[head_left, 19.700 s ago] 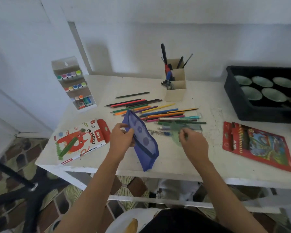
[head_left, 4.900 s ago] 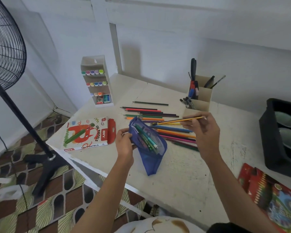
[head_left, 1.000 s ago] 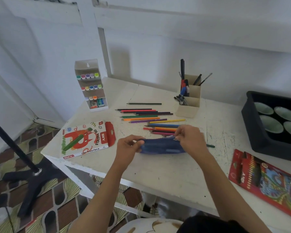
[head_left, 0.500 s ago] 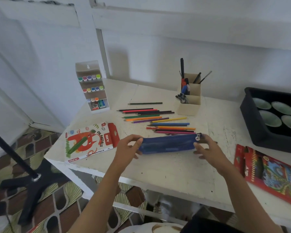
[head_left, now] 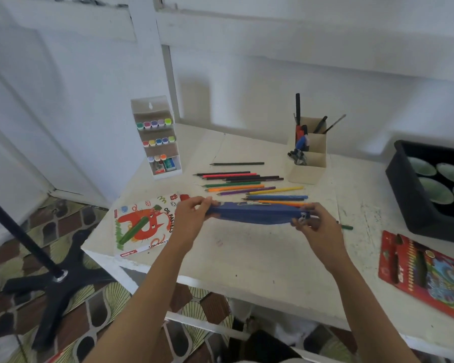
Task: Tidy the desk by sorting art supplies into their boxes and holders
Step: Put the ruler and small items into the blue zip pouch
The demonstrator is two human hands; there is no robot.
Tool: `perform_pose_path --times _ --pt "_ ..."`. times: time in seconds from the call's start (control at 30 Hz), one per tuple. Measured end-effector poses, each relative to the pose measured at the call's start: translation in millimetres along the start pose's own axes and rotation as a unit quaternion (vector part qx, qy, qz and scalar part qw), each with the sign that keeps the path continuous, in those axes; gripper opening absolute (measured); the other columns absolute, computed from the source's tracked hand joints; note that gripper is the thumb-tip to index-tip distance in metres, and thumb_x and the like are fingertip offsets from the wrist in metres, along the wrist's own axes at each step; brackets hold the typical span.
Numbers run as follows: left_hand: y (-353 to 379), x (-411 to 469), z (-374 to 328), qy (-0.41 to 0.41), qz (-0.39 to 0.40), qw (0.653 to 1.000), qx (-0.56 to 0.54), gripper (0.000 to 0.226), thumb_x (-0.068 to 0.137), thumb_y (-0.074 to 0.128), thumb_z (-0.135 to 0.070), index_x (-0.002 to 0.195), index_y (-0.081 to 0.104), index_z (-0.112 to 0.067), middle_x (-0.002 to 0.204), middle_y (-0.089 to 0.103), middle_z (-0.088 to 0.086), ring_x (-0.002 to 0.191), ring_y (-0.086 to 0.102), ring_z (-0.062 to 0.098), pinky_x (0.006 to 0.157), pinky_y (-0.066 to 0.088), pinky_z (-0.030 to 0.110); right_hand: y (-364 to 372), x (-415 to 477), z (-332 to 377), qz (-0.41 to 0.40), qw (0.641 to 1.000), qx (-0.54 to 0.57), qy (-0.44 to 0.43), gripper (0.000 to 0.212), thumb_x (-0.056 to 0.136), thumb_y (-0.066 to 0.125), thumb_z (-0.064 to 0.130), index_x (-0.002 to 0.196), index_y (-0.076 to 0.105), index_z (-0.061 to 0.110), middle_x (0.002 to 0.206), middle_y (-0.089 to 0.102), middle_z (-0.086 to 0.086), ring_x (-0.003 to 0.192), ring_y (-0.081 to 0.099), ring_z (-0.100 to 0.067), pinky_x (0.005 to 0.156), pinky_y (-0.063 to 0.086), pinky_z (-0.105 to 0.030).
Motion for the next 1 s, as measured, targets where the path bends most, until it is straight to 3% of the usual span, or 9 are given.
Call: perform_pose_path --times 0.07,0.23,0.33,0.43,0.5,0.6,0.77,0.87,1.0 --pt "-3 18 -11 0.031 -0.016 0.999 0.016 0.02 0.095 0.052 -0.009 0.091 0.068 -0.018 0.102 0.063 0.001 0.098 0.057 0.016 0.07 0.051 0.013 8 22 14 0.001 0.999 0.001 -0.034 0.026 0.083 0.065 -0.002 0.097 0.055 0.016 0.091 0.058 0.003 0.077 0.061 -0.008 0.061 0.047 -0.009" --pt "1 83 -35 0.146 -0.019 0.983 0.105 0.033 0.094 0.043 0.006 0.114 0.059 -0.016 0.12 0.049 -0.002 0.112 0.045 0.01 0.094 0.043 0.017 47 99 51 0.021 0.985 -0.083 -0.15 0.04 0.075 0.058 -0.016 0.104 0.059 0.011 0.128 0.046 -0.011 0.114 0.046 -0.019 0.079 0.035 0.002" --pt "12 126 -41 0.158 -0.027 0.974 0.159 0.042 0.085 0.037 0.018 0.108 0.063 -0.007 0.115 0.048 0.008 0.109 0.046 0.015 0.088 0.029 -0.003 77 155 59 0.025 0.984 -0.087 -0.152 0.036 0.077 0.062 -0.008 0.11 0.06 0.007 0.14 0.032 -0.015 0.12 0.041 -0.02 0.091 0.035 -0.011" --pt "20 165 -40 0.129 -0.06 0.979 0.149 0.047 0.074 0.032 0.027 0.095 0.067 0.004 0.105 0.048 0.014 0.102 0.047 0.018 0.08 0.03 -0.005 111 206 56 0.035 0.985 -0.076 -0.148 0.032 0.079 0.065 -0.001 0.109 0.061 0.007 0.141 0.031 -0.016 0.122 0.045 -0.029 0.095 0.04 -0.024" --pt "25 190 -34 0.095 -0.093 0.982 0.131 0.046 0.071 0.033 0.029 0.083 0.067 0.0 0.103 0.049 0.016 0.1 0.05 0.022 0.087 0.036 0.003 129 230 54 0.048 0.984 -0.078 -0.155 0.029 0.079 0.064 -0.002 0.107 0.062 0.005 0.141 0.032 -0.016 0.12 0.047 -0.029 0.092 0.039 -0.022" --pt "30 225 -21 0.08 -0.126 0.982 0.118 0.048 0.072 0.034 0.026 0.074 0.059 -0.015 0.103 0.049 0.015 0.099 0.053 0.031 0.098 0.042 0.035 150 264 46 0.069 0.982 -0.081 -0.155 0.029 0.081 0.056 -0.01 0.106 0.064 0.003 0.141 0.034 -0.017 0.123 0.044 -0.027 0.087 0.029 -0.009" --pt "42 240 -5 0.081 -0.156 0.974 0.143 0.039 0.076 0.034 0.025 0.095 0.061 0.003 0.106 0.045 0.009 0.092 0.05 0.003 0.086 0.037 0.017 169 293 14 0.095 0.984 -0.076 -0.13 0.037 0.082 0.045 -0.018 0.106 0.067 0.001 0.14 0.039 -0.017 0.125 0.044 -0.029 0.09 0.029 -0.01" --pt "48 251 12 0.064 -0.15 0.967 0.198 0.039 0.083 0.038 0.017 0.109 0.06 -0.002 0.119 0.047 0.009 0.105 0.051 0.02 0.088 0.041 0.024 173 299 2 0.081 0.989 -0.062 -0.109 0.038 0.083 0.044 -0.018 0.102 0.07 0.001 0.135 0.045 -0.016 0.121 0.049 -0.029 0.093 0.032 -0.015" --pt "54 248 20 0.06 -0.177 0.944 0.273 0.038 0.08 0.045 0.012 0.109 0.061 -0.005 0.121 0.05 0.011 0.1 0.054 0.032 0.089 0.045 0.04 175 300 1 0.088 0.991 -0.056 -0.086 0.03 0.082 0.048 -0.017 0.101 0.069 -0.005 0.134 0.048 -0.019 0.117 0.052 -0.032 0.088 0.029 -0.008"
Point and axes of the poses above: each hand's wrist, its own x-axis towards the middle knuckle, its own y-axis out of the palm, z = x × y, the point moved 3 cm from there along x, towards the middle knuckle
